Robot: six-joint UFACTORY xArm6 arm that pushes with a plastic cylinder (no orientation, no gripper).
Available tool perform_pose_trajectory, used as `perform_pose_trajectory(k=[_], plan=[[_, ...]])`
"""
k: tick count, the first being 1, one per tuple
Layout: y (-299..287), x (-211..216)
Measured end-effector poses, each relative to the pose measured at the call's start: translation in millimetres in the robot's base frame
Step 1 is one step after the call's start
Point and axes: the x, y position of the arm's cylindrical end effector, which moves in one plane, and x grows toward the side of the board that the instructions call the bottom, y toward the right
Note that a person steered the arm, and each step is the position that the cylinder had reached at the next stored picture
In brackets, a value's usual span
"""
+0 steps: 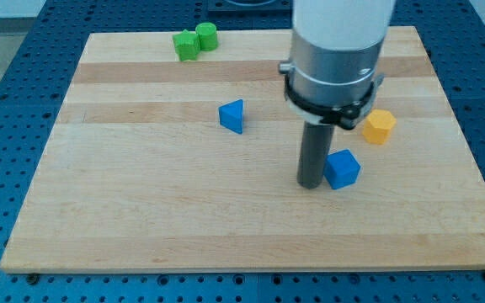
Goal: Push the green circle down and right a bit
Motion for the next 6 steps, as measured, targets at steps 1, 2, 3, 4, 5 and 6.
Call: perform_pose_trajectory(k=[1, 2, 3, 4, 5, 6], plan=[[28.8, -8.7], [41.1, -15.6], [-45.1, 2.0], [-129.8, -22.2], [-178.3, -84.3], [-157.6, -103.8]])
